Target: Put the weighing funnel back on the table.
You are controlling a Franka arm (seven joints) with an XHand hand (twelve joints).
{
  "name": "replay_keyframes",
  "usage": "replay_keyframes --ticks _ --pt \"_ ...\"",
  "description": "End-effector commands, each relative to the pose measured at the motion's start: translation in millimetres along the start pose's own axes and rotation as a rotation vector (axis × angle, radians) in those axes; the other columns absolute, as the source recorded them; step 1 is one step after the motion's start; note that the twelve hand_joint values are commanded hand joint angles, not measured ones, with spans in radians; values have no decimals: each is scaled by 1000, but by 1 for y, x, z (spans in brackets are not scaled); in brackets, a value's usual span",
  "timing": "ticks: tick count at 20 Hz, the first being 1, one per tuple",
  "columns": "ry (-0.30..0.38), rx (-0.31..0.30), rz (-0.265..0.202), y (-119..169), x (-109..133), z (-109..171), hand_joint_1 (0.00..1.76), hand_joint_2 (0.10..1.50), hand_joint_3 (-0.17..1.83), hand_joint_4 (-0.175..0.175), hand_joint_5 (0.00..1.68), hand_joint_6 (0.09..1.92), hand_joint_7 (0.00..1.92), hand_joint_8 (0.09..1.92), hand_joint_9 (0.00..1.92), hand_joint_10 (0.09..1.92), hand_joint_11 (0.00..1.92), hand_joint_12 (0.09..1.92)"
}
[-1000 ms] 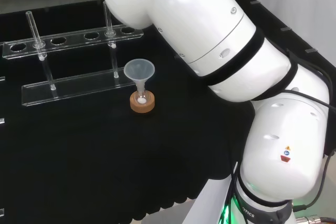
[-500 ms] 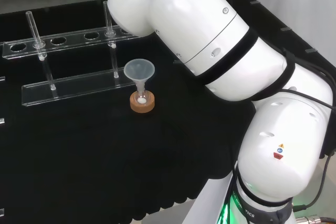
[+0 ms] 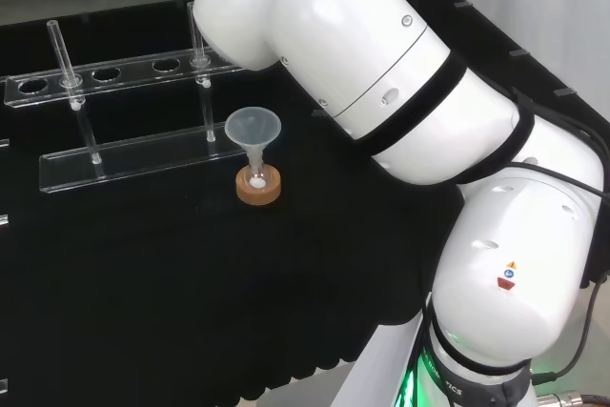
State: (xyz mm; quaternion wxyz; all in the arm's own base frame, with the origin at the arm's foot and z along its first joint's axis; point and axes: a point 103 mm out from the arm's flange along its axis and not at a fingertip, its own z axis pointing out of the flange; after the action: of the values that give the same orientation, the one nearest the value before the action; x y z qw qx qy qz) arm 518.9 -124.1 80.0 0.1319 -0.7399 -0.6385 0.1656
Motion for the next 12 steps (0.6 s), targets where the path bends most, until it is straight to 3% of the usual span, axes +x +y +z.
replay_keyframes --ticks 1,6,12 --pt "-9 0 -4 3 5 0 1098 730 584 175 1189 789 534 663 881 401 747 1109" --pt "-55 3 -11 6 12 0 1097 733 582 175 1186 792 534 664 882 401 750 1107" --pt "-63 6 -8 6 18 0 1097 735 579 175 1184 795 533 664 884 401 753 1105"
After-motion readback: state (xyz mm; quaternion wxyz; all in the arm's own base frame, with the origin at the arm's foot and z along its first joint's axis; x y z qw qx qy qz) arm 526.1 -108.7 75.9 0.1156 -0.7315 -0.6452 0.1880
